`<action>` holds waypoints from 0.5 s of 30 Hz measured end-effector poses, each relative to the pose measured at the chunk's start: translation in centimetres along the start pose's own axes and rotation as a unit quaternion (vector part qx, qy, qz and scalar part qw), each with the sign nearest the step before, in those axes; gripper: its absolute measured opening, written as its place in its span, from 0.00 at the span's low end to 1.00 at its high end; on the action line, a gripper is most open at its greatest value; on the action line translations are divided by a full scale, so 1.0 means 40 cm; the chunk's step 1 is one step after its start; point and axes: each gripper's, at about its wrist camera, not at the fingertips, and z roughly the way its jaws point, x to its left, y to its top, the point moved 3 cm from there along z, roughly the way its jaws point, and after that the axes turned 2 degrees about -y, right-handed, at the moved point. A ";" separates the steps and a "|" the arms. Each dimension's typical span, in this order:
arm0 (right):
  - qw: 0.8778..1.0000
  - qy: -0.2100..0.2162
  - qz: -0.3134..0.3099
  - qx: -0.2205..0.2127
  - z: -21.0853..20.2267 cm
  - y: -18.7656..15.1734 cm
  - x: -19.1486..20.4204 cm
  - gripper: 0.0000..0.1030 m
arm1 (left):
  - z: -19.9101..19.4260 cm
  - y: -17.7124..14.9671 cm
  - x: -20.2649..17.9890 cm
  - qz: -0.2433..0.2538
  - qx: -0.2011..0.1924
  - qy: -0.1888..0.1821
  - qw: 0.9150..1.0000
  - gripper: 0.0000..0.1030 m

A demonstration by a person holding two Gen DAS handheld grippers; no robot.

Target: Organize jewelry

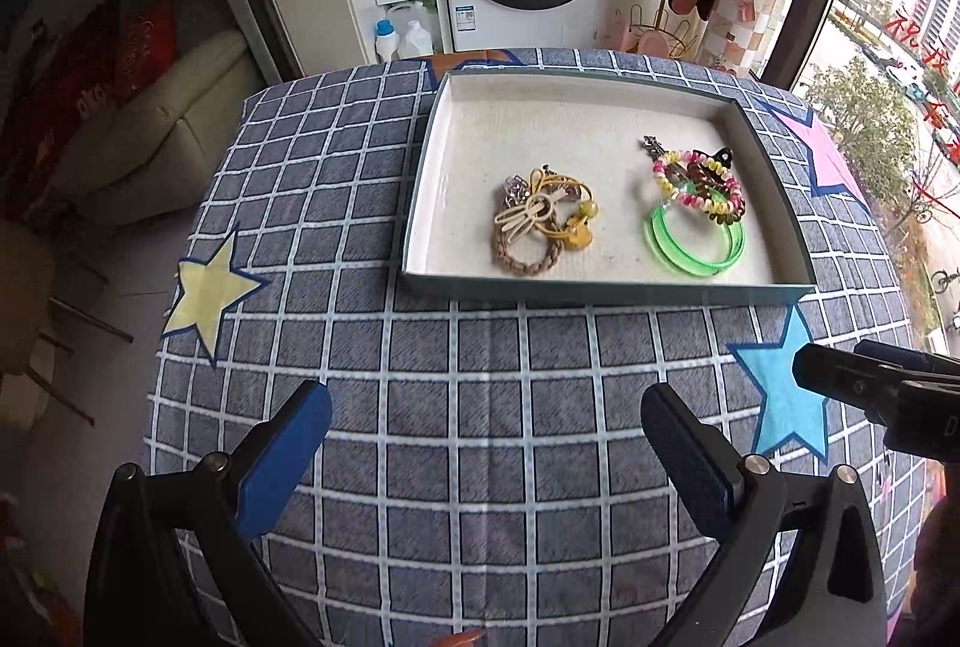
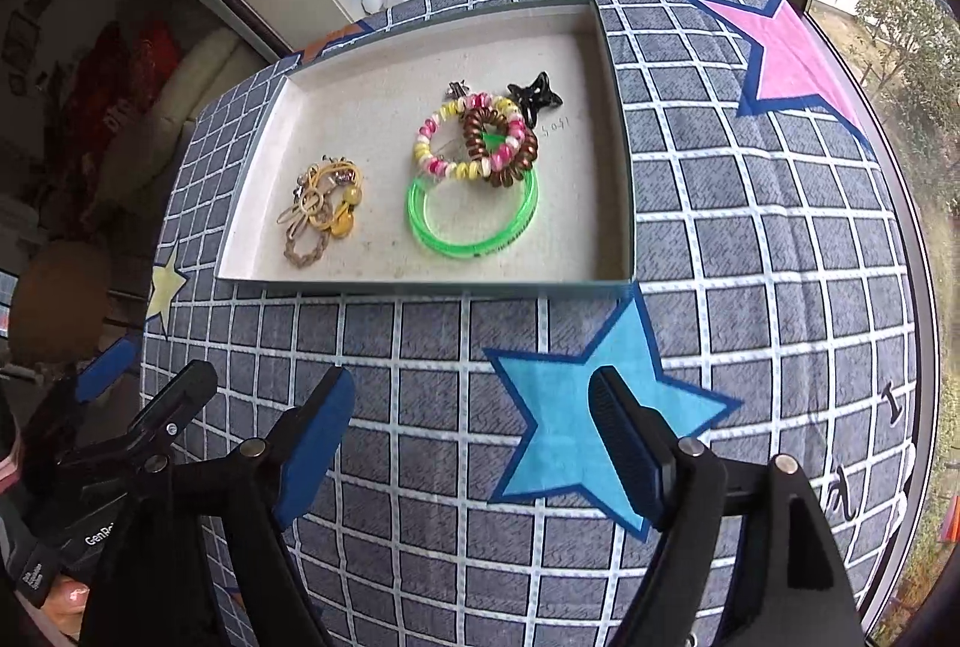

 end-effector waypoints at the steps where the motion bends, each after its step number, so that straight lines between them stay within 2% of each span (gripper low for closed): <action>1: 1.000 -0.002 0.003 -0.003 -0.008 -0.013 0.001 0.90 | -0.012 -0.014 0.003 -0.002 0.001 0.000 1.000 1.00; 9: 0.999 -0.034 -0.020 -0.027 -0.080 -0.118 0.043 0.90 | -0.103 -0.102 0.036 -0.013 0.004 0.003 1.000 1.00; 15: 0.995 -0.059 -0.045 -0.066 -0.152 -0.181 0.076 0.90 | -0.177 -0.148 0.057 -0.015 -0.005 0.000 1.000 1.00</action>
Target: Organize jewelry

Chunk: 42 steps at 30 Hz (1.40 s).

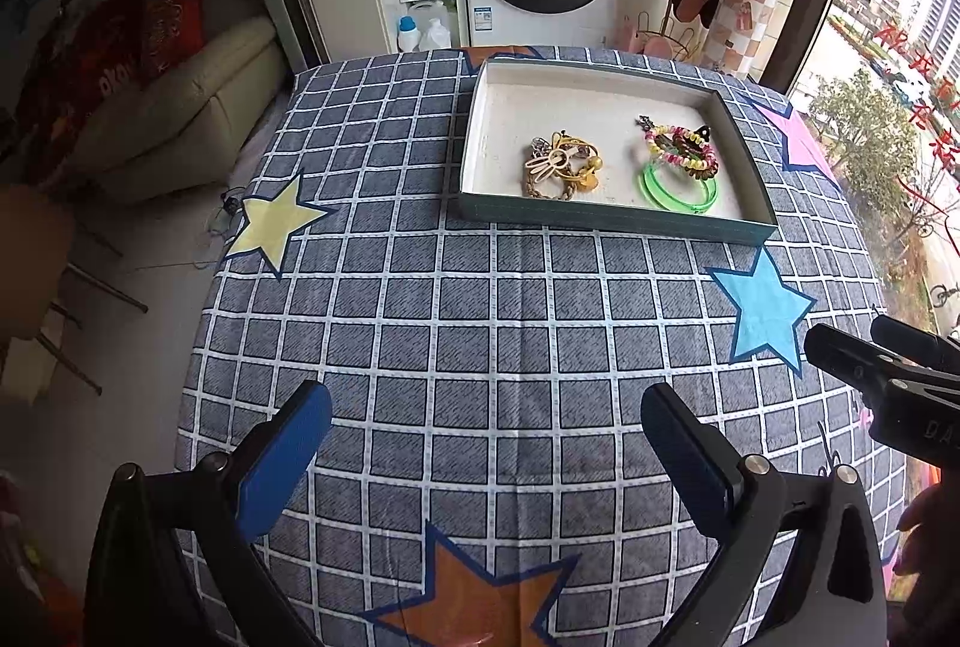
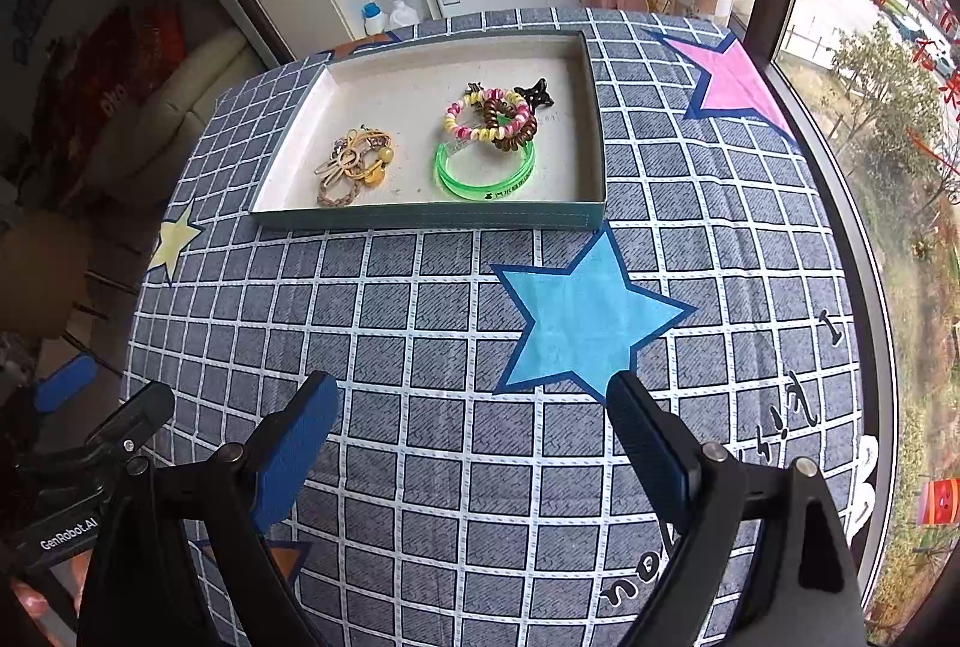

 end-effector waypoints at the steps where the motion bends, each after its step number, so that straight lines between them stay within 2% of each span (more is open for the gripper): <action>1: 1.000 -0.003 -0.001 -0.004 -0.014 -0.008 0.004 0.90 | -0.013 -0.007 0.002 0.001 -0.002 0.001 1.000 1.00; 9: 1.000 -0.016 0.001 -0.021 -0.110 -0.070 0.019 0.90 | -0.107 -0.054 0.010 0.010 -0.021 -0.001 1.000 1.00; 16: 0.998 -0.027 0.006 -0.056 -0.214 -0.101 0.032 0.90 | -0.172 -0.081 0.022 -0.001 -0.028 -0.007 1.000 1.00; 22: 0.996 -0.035 0.001 -0.084 -0.279 -0.112 0.048 0.90 | -0.221 -0.089 0.036 0.004 -0.042 0.002 0.999 1.00; 42: 0.993 -0.044 0.000 -0.110 -0.351 -0.123 0.090 0.90 | -0.279 -0.105 0.085 -0.006 -0.058 0.000 0.998 1.00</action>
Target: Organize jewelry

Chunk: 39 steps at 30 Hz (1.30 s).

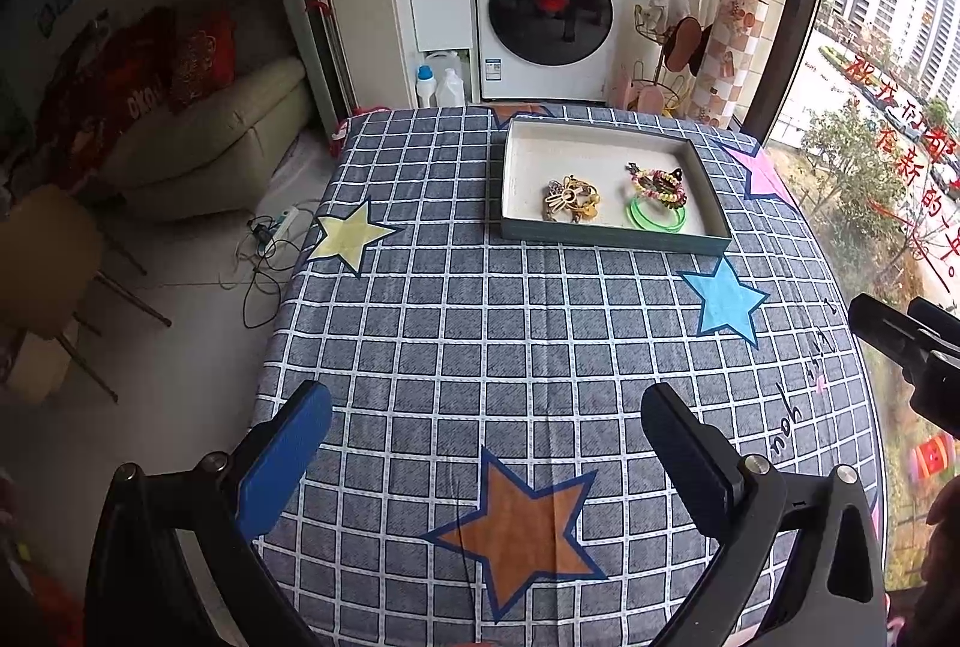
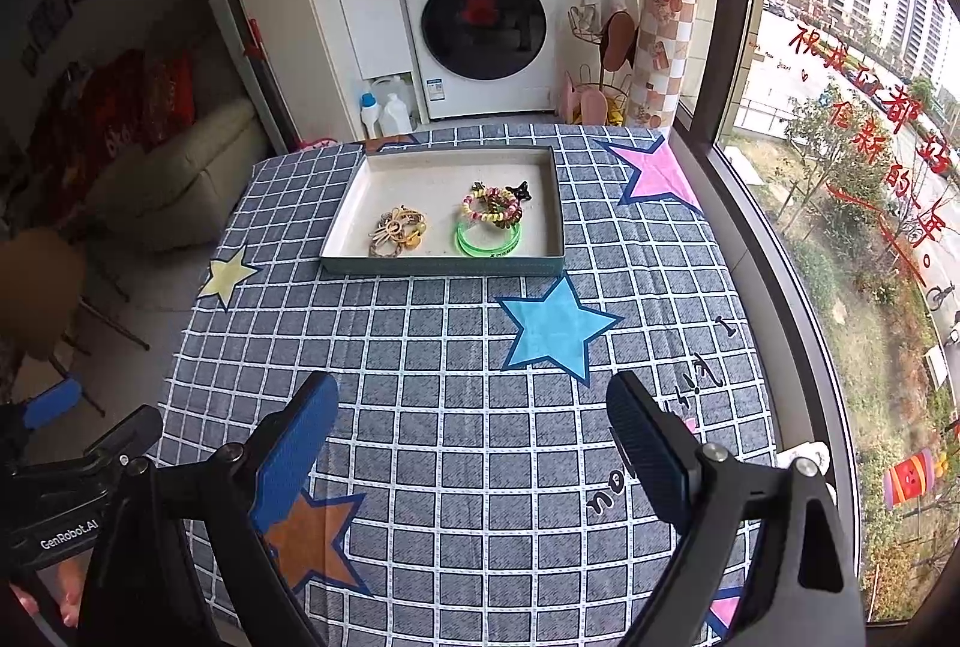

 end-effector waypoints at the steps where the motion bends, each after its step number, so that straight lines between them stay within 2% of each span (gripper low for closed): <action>1: 1.000 0.000 0.000 -0.001 -0.001 0.000 0.000 0.90 | -0.002 0.001 0.000 0.000 -0.001 0.000 1.000 1.00; 39: 1.000 -0.005 0.008 -0.007 -0.011 0.007 -0.006 0.90 | -0.010 0.006 -0.016 0.002 -0.004 0.000 1.000 1.00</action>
